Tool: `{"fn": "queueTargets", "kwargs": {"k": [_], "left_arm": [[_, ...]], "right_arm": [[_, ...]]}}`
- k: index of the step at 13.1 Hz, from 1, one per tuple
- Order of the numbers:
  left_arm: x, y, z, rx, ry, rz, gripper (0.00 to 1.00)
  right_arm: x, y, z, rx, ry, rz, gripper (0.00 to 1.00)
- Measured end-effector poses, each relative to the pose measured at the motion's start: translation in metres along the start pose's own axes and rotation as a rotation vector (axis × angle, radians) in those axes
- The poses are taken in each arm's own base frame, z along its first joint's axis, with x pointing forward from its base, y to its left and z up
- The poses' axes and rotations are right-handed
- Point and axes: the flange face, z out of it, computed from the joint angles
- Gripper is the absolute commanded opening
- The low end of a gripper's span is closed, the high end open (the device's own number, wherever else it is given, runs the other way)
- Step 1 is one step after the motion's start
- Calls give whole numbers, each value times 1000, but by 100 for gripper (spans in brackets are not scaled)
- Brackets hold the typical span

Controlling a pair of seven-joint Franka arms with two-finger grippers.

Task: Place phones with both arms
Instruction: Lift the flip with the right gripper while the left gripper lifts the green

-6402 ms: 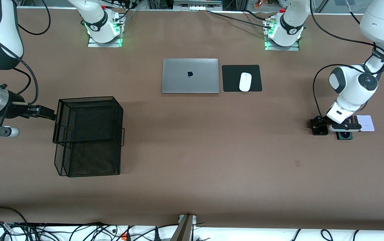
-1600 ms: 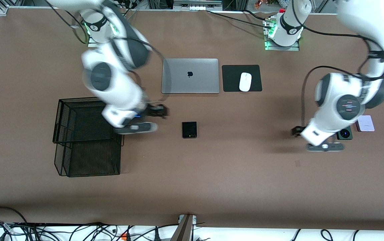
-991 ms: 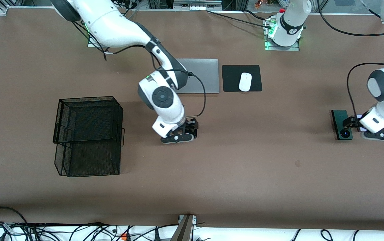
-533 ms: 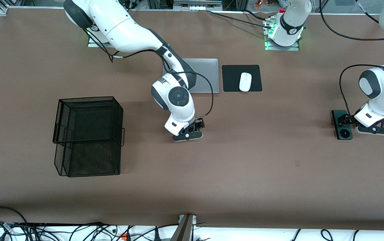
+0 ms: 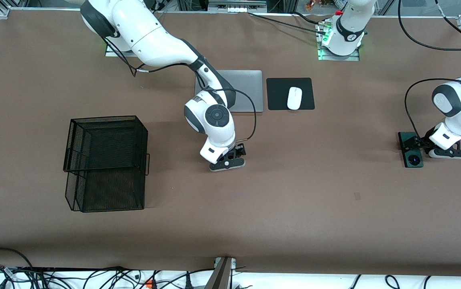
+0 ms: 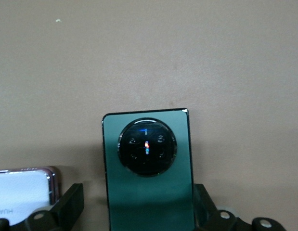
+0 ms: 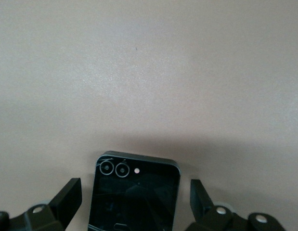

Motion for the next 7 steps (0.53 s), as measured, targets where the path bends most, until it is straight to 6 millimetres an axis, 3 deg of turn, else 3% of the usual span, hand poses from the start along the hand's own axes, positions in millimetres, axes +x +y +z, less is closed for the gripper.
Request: {"fn": "queueTargets", "kwargs": {"k": [7], "left_arm": [[4, 7, 7, -3, 23, -63, 100]], "right_arm": [[-5, 0, 12, -10, -13, -5, 99]]}}
